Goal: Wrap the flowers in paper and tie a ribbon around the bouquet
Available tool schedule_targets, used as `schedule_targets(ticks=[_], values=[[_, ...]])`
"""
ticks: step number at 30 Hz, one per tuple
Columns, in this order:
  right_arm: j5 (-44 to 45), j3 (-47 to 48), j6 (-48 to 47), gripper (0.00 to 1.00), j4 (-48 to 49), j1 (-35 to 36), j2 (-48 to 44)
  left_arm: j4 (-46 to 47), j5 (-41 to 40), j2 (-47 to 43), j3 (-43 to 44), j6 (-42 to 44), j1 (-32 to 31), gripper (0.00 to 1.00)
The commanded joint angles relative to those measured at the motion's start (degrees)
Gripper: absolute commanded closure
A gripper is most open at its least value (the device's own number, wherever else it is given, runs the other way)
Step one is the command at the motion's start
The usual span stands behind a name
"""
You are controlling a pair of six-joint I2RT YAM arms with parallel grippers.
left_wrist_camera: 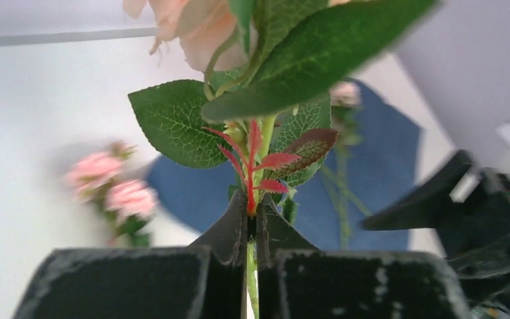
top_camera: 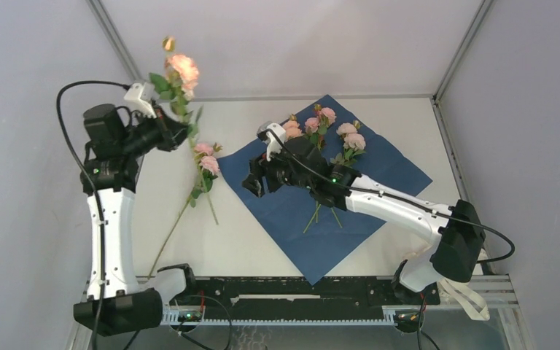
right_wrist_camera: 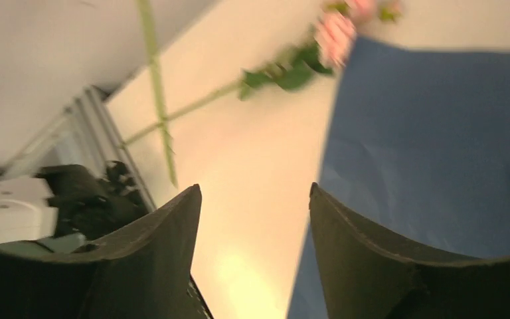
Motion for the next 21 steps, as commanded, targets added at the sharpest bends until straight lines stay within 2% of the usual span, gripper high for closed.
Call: schedule_targets(ticks=[1,8,12,13,14,15,16,17,18,19,20,21], values=[[-7.4,0.5,0.6,0.28,20.6,1.8,0.0,11.4,6.5,-0.8,1.9,-16.8,-8.8,1.0],[-8.6,0.6,3.6,0.25,27.4,1.2,3.8,14.8,3.9,-0.3,0.5,-19.2,-18.2,1.0],[-11.6,1.9,7.4,0.29,28.3,-0.4,7.3,16.5,3.0,0.0,-1.3,-20.2,-21.1,1.0],[-11.2,2.3,8.2,0.35,28.1,-0.7,7.8,16.7,2.9,0.1,-1.5,-20.4,-21.3,1.0],[-10.7,2.5,8.6,0.51,27.6,-1.0,8.3,16.7,3.1,0.2,-1.8,-20.5,-21.3,1.0],[-9.1,2.7,9.0,0.73,26.5,-1.3,8.6,16.4,2.9,0.3,-1.8,-19.9,-21.3,1.0],[-7.0,2.8,9.6,0.9,24.6,-1.7,8.4,15.0,2.2,0.4,-1.5,-18.6,-21.3,1.0],[-4.5,2.7,10.6,1.0,22.1,-2.3,8.0,11.3,0.7,0.6,-0.6,-16.2,-21.3,1.0],[-2.1,2.5,11.4,1.0,19.1,-3.2,7.5,8.5,-1.6,1.0,0.2,-12.7,-21.3,0.9],[-0.2,1.8,12.3,1.0,16.6,-4.4,6.7,3.1,-5.0,2.0,1.8,-7.7,-21.3,0.6],[1.3,0.6,12.7,1.0,14.6,-5.5,6.0,-2.4,-8.7,3.0,3.5,-2.3,-21.3,0.35],[3.3,-0.3,13.0,1.0,11.1,-6.8,5.2,-8.9,-15.2,4.2,4.8,2.7,-21.3,0.18]])
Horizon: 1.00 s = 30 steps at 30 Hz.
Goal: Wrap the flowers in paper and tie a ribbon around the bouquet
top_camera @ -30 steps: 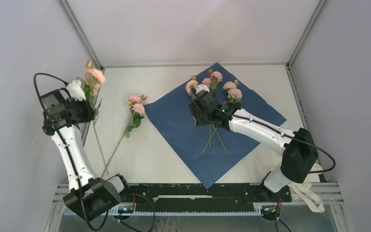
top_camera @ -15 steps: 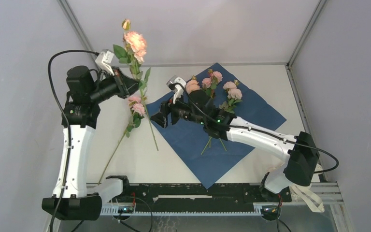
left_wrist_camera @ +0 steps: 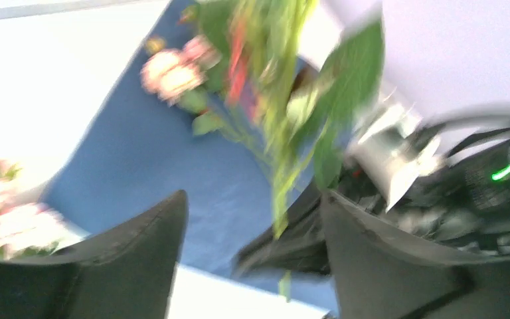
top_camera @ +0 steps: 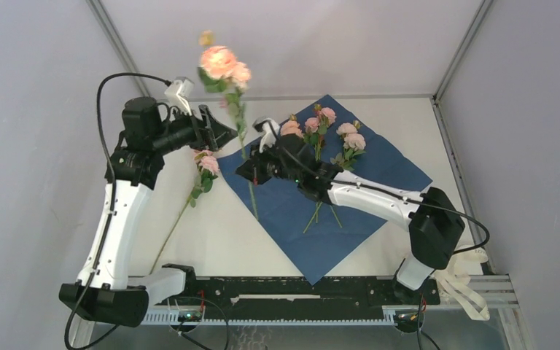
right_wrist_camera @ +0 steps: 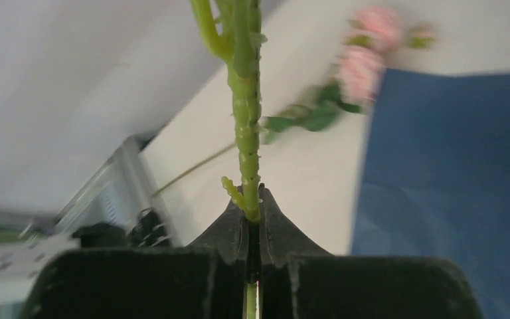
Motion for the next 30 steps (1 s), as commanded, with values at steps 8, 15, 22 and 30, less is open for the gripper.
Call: schedule_targets(ticks=[8,15,22,30], values=[[24.4,-4.4,3.6,1.0,-34.8,-15.2,-1.5,-20.5,-43.5,3.8,-15.8,40.3,7.0,0.03],[29.9,-4.5,4.7,0.45,-42.3,-20.0,1.5,-15.3,-46.9,8.3,-28.0,46.6,10.3,0.1],[34.3,-4.5,2.7,0.4,-41.9,-16.8,-2.6,-12.6,-44.8,14.7,-27.4,45.1,10.4,0.53],[35.0,-4.7,-0.6,0.4,-41.3,-13.7,-3.9,-11.9,-41.0,22.8,-23.7,44.4,10.4,0.53]])
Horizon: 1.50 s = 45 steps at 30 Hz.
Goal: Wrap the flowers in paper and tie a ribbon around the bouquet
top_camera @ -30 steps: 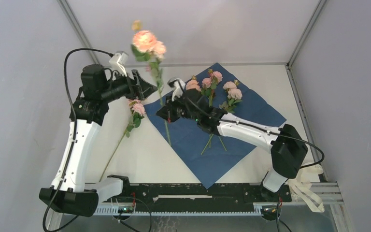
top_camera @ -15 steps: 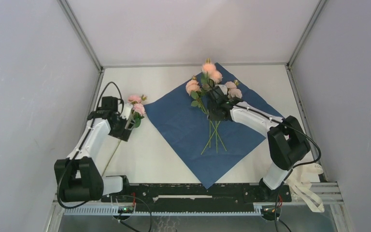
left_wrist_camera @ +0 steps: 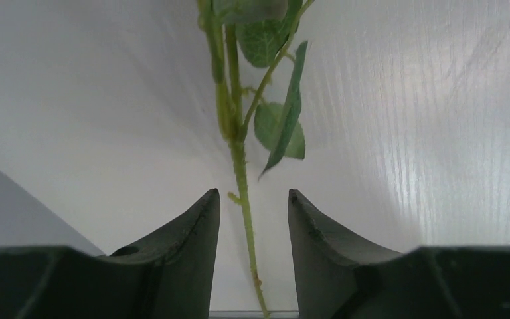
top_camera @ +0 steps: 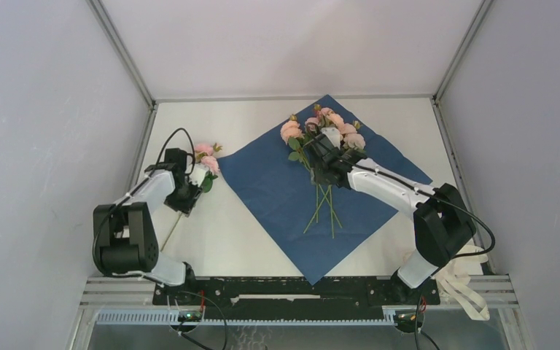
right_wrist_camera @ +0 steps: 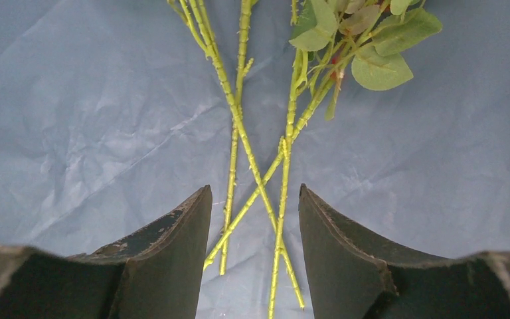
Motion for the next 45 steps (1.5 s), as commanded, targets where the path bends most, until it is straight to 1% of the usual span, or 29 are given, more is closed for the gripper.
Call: schedule_targets(ticks=[1,6,7,10,11,14,16,21,24,26,28,30,31,35,37,41,43,45], values=[[1.8,0.4,-2.9,0.4,1.1,1.4,-2.1,1.3,2.5,5.2,5.5,-0.6,0.2,0.53],[1.8,-0.3,-3.3,0.4,1.4,1.4,-2.2,1.3,3.0,11.7,9.1,-2.5,0.2,0.56],[1.7,-0.5,-3.4,0.4,1.5,1.4,-2.3,1.6,2.5,12.6,9.5,-2.8,0.1,0.62],[1.8,-0.9,-3.4,0.4,1.2,1.4,-2.6,1.3,2.9,13.6,10.5,-3.5,0.4,0.95],[1.9,-1.0,-3.5,0.4,1.0,1.4,-2.8,1.2,3.4,13.3,10.8,-3.8,0.7,0.99],[1.9,-1.0,-3.4,0.4,0.6,1.6,-3.7,0.9,4.4,11.7,12.8,-6.5,3.1,1.0],[2.0,-1.0,-3.7,0.4,0.5,1.9,-4.4,0.6,5.2,9.8,14.9,-8.9,6.5,1.0],[2.1,-1.0,-4.4,0.4,0.8,3.0,-7.1,-0.5,15.5,2.3,19.5,-14.3,13.5,1.0],[-0.3,-1.2,-6.3,0.4,3.0,4.1,-9.1,-1.4,20.0,-2.4,22.1,-17.0,14.6,1.0],[-4.7,-2.1,-8.6,0.4,6.5,5.4,-11.0,-1.5,25.7,-5.7,23.6,-19.6,14.5,1.0],[-11.4,-3.0,-10.6,0.4,11.3,7.0,-13.0,0.0,35.3,-8.5,24.5,-24.3,14.3,1.0],[-18.6,-3.6,-12.0,0.4,17.1,9.6,-14.2,3.9,43.9,-11.0,24.8,-31.4,13.2,1.0],[-22.0,-3.7,-12.8,0.4,20.2,10.8,-14.4,6.3,46.4,-11.9,24.8,-35.0,12.0,1.0],[-31.9,-3.6,-12.9,0.37,31.7,14.7,-13.5,13.0,50.7,-13.8,25.5,-45.7,4.6,1.0],[-34.3,-3.7,-10.7,0.35,38.3,15.0,-12.7,14.6,51.6,-13.9,26.2,-48.7,1.0,1.0],[-36.0,-3.6,-5.2,0.32,46.2,15.0,-9.9,19.2,51.8,-14.5,25.6,-54.2,-5.0,1.0],[-36.9,-3.6,-2.9,0.32,50.0,15.0,-7.5,22.6,51.9,-14.8,24.5,-57.0,-6.6,1.0],[-36.5,-2.7,-0.5,0.32,51.6,14.6,-4.9,24.8,51.9,-14.7,23.9,-58.9,-8.2,1.0]])
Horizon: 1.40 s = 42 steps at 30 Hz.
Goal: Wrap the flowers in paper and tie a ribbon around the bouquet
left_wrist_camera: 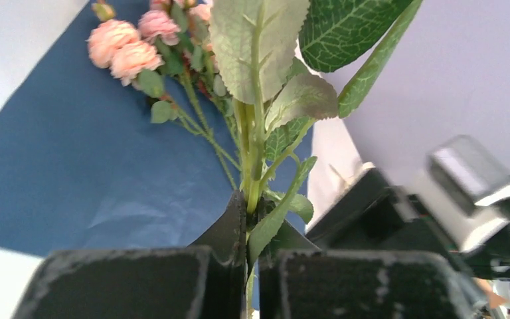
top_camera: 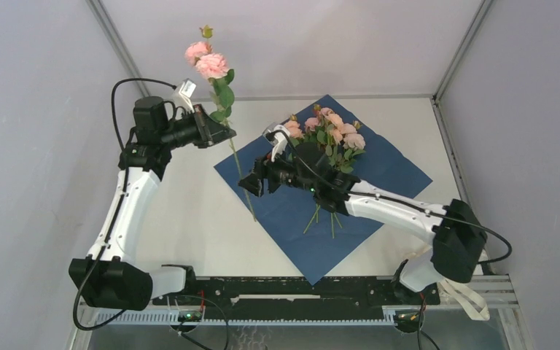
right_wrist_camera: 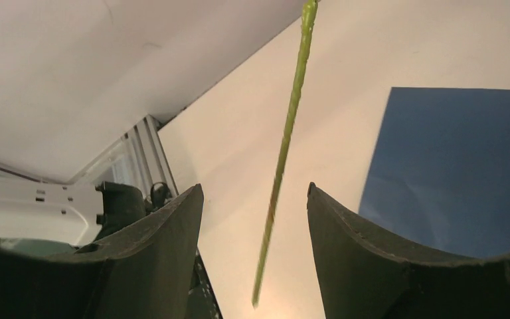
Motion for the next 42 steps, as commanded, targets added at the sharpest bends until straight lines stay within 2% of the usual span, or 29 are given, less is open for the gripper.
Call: schedule_targets(ticks=[1,3,4,5,6,7,8,9,12,14,16,19,20,25,28,34,38,42], values=[[-2.5,2.1,7.0,0.32,10.6,-0.8,5.4,9.1,2.5,-1.6,0.2,-8.4,-3.2,1.0],[-2.0,3.5,8.7,0.34,10.6,-1.2,7.6,9.5,2.5,-1.7,-0.4,-8.8,-4.5,1.0],[-1.7,3.8,9.2,0.39,10.6,-1.5,8.5,10.3,2.5,-1.8,-1.2,-9.0,-4.9,1.0],[-1.2,3.9,9.7,0.52,10.5,-1.8,9.0,10.9,2.2,-2.0,-1.9,-9.1,-5.1,1.0],[0.0,3.9,10.6,0.71,9.8,-2.2,9.0,11.2,1.8,-2.2,-2.7,-9.1,-5.1,1.0],[1.5,3.9,11.5,0.87,8.2,-2.9,8.8,11.2,1.4,-2.2,-3.1,-8.5,-5.1,1.0],[3.0,3.9,12.2,0.99,6.1,-3.8,8.4,10.1,1.0,-2.2,-3.1,-7.0,-5.1,0.98],[4.5,3.9,12.7,1.0,3.3,-4.8,7.9,8.3,0.2,-2.0,-2.9,-5.2,-5.1,0.88],[9.3,3.9,11.5,1.0,-5.8,-7.9,6.6,-1.8,-7.3,0.2,-0.3,3.0,-5.0,0.3],[15.0,3.9,8.7,1.0,-15.5,-9.7,6.5,-8.7,-16.5,2.9,1.9,7.8,-4.7,0.14],[19.9,3.9,8.5,1.0,-22.5,-11.9,7.5,-11.7,-24.2,5.6,1.8,10.9,-3.7,0.07],[19.3,3.3,7.2,0.99,-25.9,-16.4,10.2,-12.3,-26.4,10.8,-0.3,11.1,-0.8,0.02],[17.9,3.4,6.1,0.95,-26.0,-17.8,11.7,-12.4,-26.0,13.2,-0.6,10.5,-0.1,0.02],[17.9,4.8,7.1,0.49,-30.4,-23.6,17.3,-12.5,-24.9,23.7,-1.5,6.0,2.0,0.0],[19.1,4.9,5.7,0.38,-33.4,-25.3,16.0,-10.1,-24.0,26.9,-4.2,2.8,2.0,0.0],[26.3,3.0,3.7,0.34,-39.7,-27.6,8.6,-3.9,-23.7,29.6,-10.4,-4.6,1.8,0.0],[19.6,-2.4,5.7,0.34,-35.5,-34.2,5.4,0.6,-26.5,29.1,-13.6,-8.1,0.3,0.0],[16.5,-2.7,5.6,0.36,-33.4,-39.2,7.7,3.6,-25.9,30.6,-14.5,-10.2,-1.1,0.0]])
